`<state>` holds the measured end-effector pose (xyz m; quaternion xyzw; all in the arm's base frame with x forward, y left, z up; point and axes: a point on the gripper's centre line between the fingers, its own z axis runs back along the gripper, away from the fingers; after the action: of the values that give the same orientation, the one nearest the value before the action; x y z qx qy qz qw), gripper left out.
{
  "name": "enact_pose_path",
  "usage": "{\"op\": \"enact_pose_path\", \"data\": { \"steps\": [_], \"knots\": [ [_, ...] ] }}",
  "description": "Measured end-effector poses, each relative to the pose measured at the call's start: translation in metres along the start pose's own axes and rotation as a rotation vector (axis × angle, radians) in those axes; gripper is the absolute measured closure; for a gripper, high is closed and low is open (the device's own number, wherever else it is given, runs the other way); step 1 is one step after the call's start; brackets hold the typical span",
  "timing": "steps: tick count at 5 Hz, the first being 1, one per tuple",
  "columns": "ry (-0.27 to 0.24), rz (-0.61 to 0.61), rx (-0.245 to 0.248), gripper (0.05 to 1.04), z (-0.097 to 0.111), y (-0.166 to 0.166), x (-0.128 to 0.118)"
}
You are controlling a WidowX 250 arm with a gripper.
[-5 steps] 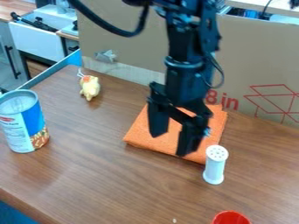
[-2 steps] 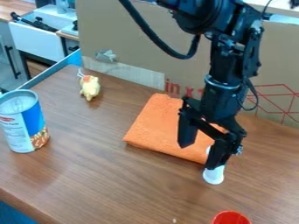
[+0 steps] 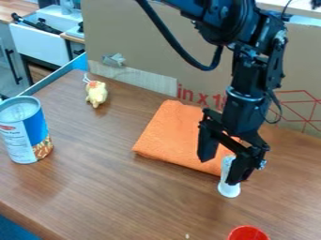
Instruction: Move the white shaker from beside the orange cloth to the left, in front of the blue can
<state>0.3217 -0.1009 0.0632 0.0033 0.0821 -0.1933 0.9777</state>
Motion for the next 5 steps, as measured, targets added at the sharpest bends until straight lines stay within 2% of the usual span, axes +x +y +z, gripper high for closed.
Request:
{"op": "enact_pose_path", "data": {
  "steps": [1,2,3,4,5],
  "knots": [
    [0.011,-0.035,-0.025,0.083,-0.0034,-0.0034,0.0032],
    [0.001,-0.048,-0.041,0.083,-0.0039,-0.0053,0.0049],
    [0.016,-0.048,-0.042,0.122,-0.0118,-0.0051,0.0061],
    [0.001,-0.038,-0.04,0.398,-0.0102,-0.0053,0.0095],
    [-0.013,-0.023,-0.038,0.49,-0.0106,-0.0056,0.0118]
  ]
}}
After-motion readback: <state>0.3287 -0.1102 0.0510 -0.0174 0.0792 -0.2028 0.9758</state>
